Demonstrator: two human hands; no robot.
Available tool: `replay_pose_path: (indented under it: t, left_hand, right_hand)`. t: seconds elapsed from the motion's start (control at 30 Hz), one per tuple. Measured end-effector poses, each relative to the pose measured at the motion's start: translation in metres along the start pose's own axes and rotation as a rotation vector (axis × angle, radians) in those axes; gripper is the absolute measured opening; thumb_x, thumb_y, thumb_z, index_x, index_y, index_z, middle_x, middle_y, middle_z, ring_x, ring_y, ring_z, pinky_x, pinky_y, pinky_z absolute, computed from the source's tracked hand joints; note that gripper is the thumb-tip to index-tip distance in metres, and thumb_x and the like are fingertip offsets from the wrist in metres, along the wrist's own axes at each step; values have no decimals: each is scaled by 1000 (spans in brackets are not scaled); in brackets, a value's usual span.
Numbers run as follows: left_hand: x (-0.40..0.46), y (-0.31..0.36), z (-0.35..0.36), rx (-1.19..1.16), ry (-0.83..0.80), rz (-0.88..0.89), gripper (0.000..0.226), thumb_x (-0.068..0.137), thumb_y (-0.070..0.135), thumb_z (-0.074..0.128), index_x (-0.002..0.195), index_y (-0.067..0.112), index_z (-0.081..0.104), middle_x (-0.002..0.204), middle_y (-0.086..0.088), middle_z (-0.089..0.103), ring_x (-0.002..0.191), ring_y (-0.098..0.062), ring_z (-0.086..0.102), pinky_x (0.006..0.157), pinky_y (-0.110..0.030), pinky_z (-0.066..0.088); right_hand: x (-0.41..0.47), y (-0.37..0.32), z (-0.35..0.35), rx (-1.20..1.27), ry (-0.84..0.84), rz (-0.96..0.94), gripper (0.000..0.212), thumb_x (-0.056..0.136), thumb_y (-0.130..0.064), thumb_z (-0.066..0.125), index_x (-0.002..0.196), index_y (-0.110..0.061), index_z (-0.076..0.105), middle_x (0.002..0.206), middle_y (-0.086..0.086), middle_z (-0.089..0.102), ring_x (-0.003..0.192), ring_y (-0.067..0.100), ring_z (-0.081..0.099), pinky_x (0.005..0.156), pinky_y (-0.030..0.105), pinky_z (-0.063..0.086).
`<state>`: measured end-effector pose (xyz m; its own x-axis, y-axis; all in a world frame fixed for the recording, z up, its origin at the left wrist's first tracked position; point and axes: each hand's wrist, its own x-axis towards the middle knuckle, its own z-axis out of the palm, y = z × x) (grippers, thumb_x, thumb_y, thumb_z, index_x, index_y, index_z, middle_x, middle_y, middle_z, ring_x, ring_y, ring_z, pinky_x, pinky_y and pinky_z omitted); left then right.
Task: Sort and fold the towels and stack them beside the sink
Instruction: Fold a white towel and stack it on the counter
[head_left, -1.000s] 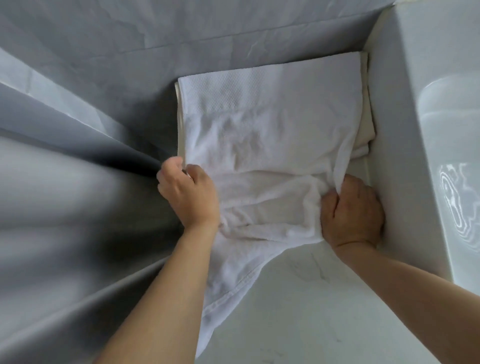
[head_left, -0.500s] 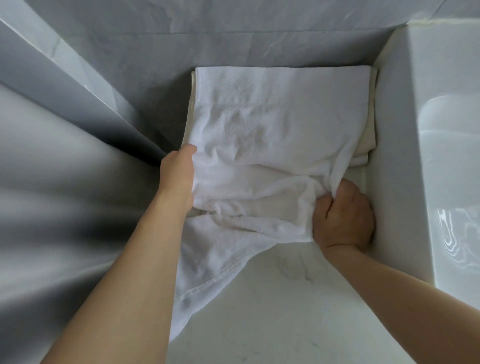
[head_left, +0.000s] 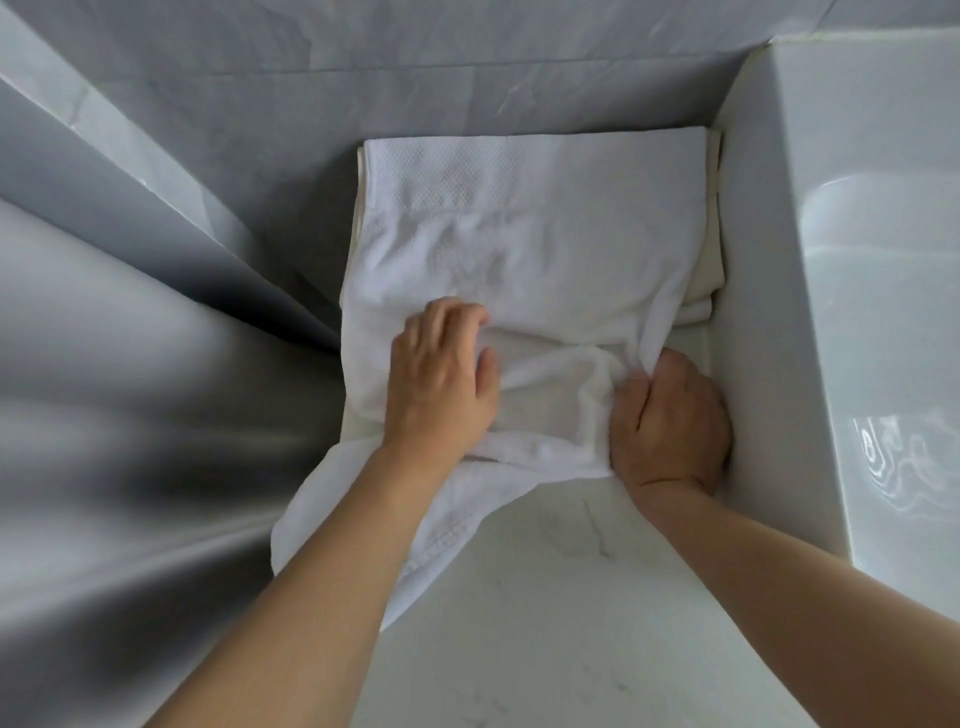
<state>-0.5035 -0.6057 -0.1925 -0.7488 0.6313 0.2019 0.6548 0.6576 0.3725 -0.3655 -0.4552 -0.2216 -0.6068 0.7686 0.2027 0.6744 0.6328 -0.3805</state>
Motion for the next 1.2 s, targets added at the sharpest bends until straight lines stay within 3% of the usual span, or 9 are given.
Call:
replay_pose_path:
  t: [0.07,0.17,0.37,0.6,0.8,0.97,1.2]
  left_hand:
    - [-14,2,15,-2,-184,64,39,93,29,51,129,15,57,145,-9,44,132,-29,44,109,-48,36]
    - [-17,-3,19,5,-214,43,48,94,33,42,138,17,54,157,-7,33,146,-25,30,116,-53,26]
    - [-14,4,15,50,-205,36,49,88,29,42,132,15,60,154,-8,39,138,-27,39,113,-51,31]
    - [-12,5,14,50,-173,53,49,86,27,45,132,12,56,146,-10,44,130,-31,44,108,-53,35]
    - [-58,17,-22,30,-57,246,52,83,20,55,133,5,55,129,-17,51,113,-35,52,99,-47,41]
    - [-122,-10,-20,311,-190,136,58,92,37,44,145,13,47,145,-12,47,133,-32,45,113,-54,30]
    - [-130,-10,-12,339,-155,91,58,91,37,44,145,16,46,145,-6,49,138,-28,41,114,-53,28]
  right_hand:
    - [0,-1,0,11,8,-8,33,91,-27,36,90,-2,57,79,20,58,68,37,53,62,40,39]
    - [1,-3,-1,19,24,-14,35,94,-27,34,93,-3,59,82,18,60,68,36,53,61,39,38]
    - [1,-3,-1,28,19,26,36,94,-27,34,95,-2,60,80,18,61,68,37,55,60,38,42]
    - [1,-2,2,-6,46,50,28,94,-24,41,99,-2,58,69,18,59,61,36,54,56,34,34]
    - [1,-1,2,-44,54,37,22,95,-21,45,99,-2,56,68,21,60,61,38,56,56,33,27]
    - [2,-1,4,-67,81,27,24,96,-19,46,107,0,56,74,25,63,66,41,59,57,35,28]
    - [1,1,3,-22,85,30,32,99,-24,41,121,-3,52,86,28,66,77,44,62,60,39,32]
